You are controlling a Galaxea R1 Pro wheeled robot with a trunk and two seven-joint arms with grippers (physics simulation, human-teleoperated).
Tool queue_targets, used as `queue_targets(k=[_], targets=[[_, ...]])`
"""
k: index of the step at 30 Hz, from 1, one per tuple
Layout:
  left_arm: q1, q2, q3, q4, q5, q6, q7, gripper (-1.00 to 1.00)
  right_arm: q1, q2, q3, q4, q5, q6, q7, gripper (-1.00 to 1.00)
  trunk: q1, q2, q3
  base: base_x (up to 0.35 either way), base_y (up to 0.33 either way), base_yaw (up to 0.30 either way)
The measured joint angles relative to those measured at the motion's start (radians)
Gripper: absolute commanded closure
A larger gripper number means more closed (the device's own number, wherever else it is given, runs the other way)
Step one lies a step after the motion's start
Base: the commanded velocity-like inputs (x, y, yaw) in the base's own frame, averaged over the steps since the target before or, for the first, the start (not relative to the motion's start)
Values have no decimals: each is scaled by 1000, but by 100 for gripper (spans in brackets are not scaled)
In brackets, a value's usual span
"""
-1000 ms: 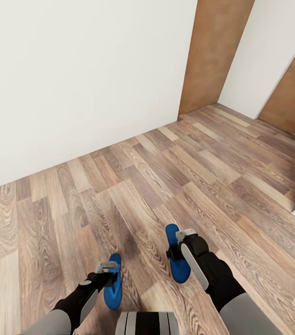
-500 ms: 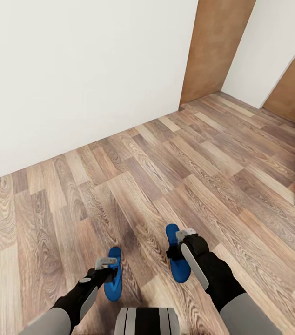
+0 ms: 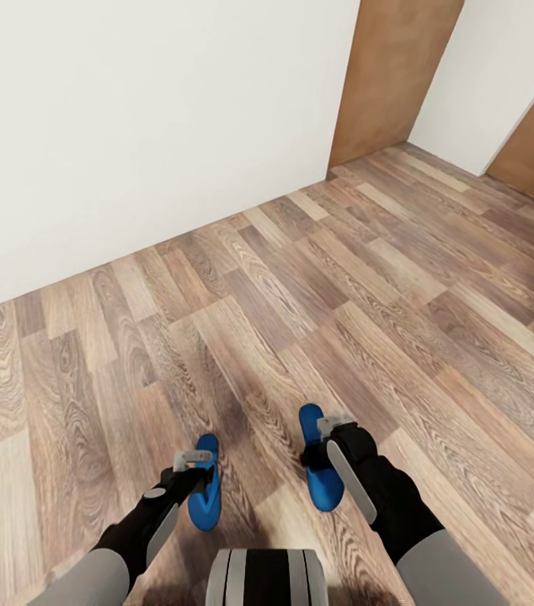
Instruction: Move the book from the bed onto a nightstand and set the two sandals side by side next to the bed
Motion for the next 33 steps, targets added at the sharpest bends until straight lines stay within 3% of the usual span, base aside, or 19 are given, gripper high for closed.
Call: queue_targets(k=[8, 24, 33], targets=[[-1, 0, -1, -43, 0, 2, 1, -100, 0, 1, 0, 0, 1, 0, 0, 100, 4, -2, -31, 0, 0, 0], [1, -8, -3, -46, -4, 0, 10, -100, 0, 1, 0, 0, 1, 0, 0, 100, 11, -6, -93, 0, 0, 0], [1, -9, -5, -51, -4, -1, 11, -100, 0, 1, 0, 0, 0, 0, 0, 100, 11, -6, -93, 0, 0, 0]])
